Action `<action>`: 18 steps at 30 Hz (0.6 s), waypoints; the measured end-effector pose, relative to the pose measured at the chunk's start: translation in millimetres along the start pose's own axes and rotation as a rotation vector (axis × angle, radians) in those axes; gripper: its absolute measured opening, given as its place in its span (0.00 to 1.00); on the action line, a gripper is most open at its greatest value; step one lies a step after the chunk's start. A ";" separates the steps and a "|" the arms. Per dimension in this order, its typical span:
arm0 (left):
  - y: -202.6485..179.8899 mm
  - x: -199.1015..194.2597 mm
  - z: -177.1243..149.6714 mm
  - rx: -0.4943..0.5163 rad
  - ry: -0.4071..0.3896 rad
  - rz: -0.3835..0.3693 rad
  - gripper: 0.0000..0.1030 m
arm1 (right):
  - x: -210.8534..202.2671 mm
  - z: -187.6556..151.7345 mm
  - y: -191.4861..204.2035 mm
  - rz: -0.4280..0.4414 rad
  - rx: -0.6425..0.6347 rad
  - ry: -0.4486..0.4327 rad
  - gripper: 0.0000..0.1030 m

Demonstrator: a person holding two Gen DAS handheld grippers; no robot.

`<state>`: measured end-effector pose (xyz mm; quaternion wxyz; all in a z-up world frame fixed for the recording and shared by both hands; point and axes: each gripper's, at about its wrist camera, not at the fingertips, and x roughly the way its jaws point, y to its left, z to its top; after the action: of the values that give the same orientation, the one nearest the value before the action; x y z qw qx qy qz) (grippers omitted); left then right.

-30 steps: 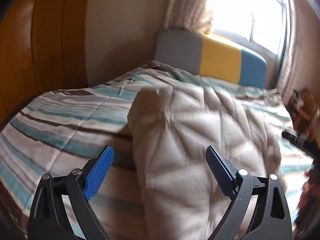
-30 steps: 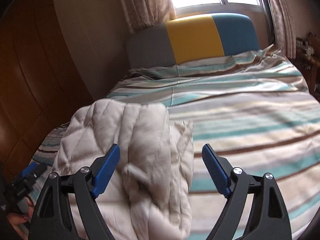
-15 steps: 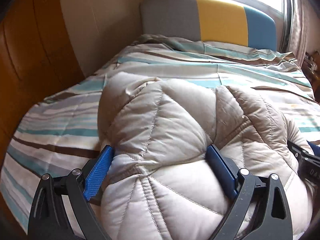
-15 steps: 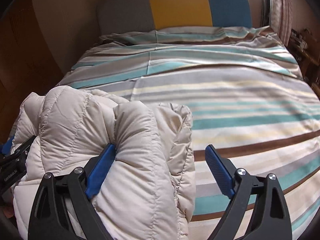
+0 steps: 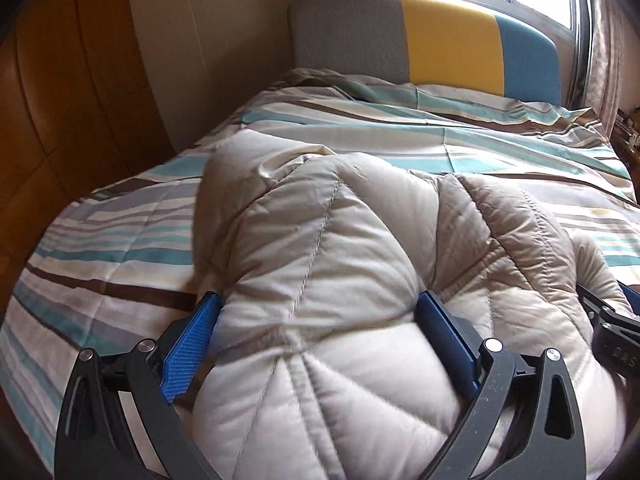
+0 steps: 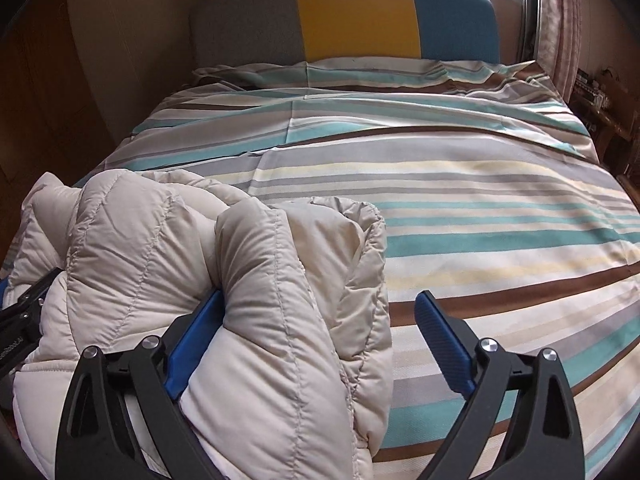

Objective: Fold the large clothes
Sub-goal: 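Lower the bundle onto the bed and open both tools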

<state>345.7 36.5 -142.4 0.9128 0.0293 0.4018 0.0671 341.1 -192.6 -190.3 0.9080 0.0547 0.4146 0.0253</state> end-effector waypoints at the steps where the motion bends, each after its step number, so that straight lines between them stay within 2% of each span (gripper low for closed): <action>1: 1.0 -5.9 -0.3 -0.011 0.002 -0.005 0.95 | -6.2 -0.5 -0.5 0.004 -0.001 -0.014 0.92; 5: 14.3 -50.4 -19.0 -0.146 -0.034 -0.106 0.97 | -46.3 -11.6 -4.0 0.051 0.013 -0.099 0.92; 7: 13.5 -68.5 -36.8 -0.171 -0.069 -0.127 0.97 | -66.1 -23.3 -4.5 0.082 0.023 -0.122 0.92; 10: 1.1 -83.2 -66.3 -0.120 -0.141 -0.102 0.97 | -79.6 -41.6 -4.2 0.087 0.037 -0.123 0.95; 14: -17.9 -79.4 -97.0 -0.009 -0.213 -0.007 0.97 | -56.9 -57.1 -3.3 0.058 0.030 -0.045 0.97; 18: -16.8 -72.1 -93.9 -0.009 -0.161 -0.023 0.97 | -52.3 -62.1 0.8 0.030 -0.005 -0.060 0.97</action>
<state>230.0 9.4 -155.0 0.9429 0.0260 0.3273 0.0559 259.9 -191.7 -191.4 0.9196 0.0594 0.3865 0.0383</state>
